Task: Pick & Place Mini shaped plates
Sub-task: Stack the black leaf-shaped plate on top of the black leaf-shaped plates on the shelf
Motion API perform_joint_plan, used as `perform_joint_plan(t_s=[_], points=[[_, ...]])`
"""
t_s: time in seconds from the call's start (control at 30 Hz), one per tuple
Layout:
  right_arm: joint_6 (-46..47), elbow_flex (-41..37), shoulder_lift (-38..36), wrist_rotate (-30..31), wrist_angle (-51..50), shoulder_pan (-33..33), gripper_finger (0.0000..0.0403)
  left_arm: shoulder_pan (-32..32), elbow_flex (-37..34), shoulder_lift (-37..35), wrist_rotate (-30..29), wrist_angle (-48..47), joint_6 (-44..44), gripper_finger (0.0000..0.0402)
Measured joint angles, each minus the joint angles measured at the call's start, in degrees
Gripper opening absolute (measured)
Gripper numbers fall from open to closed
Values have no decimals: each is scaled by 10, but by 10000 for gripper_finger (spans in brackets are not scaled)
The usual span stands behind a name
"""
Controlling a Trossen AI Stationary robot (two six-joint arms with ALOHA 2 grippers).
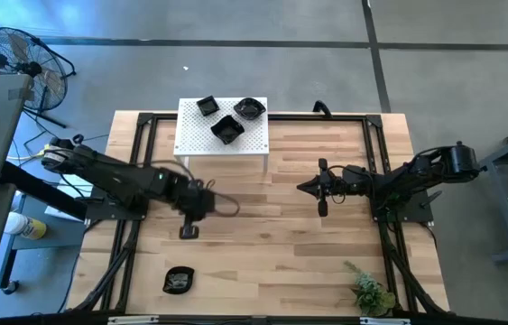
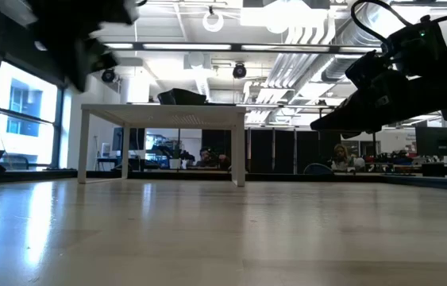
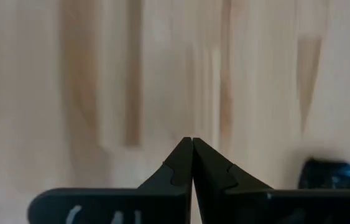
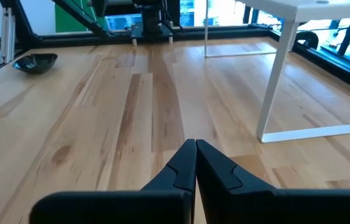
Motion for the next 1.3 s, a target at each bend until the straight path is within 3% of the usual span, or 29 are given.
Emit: perform_joint_plan(t_s=[0.23, 0.4, 0.67, 1.0, 1.3], points=[[0, 0, 0, -4, -11, 0, 5, -85, -90, 0, 75, 82, -122, 0], [0, 0, 0, -4, -11, 0, 5, -130, -111, -1, 95, 81, -211, 1], [0, 0, 0, -4, -11, 0, 5, -184, -139, 27, 186, 99, -341, 13], [0, 0, 0, -4, -11, 0, 2, -209, -141, 107, 198, 148, -390, 113], [0, 0, 0, -4, -11, 0, 2, -209, -141, 142, 223, 198, -384, 100]])
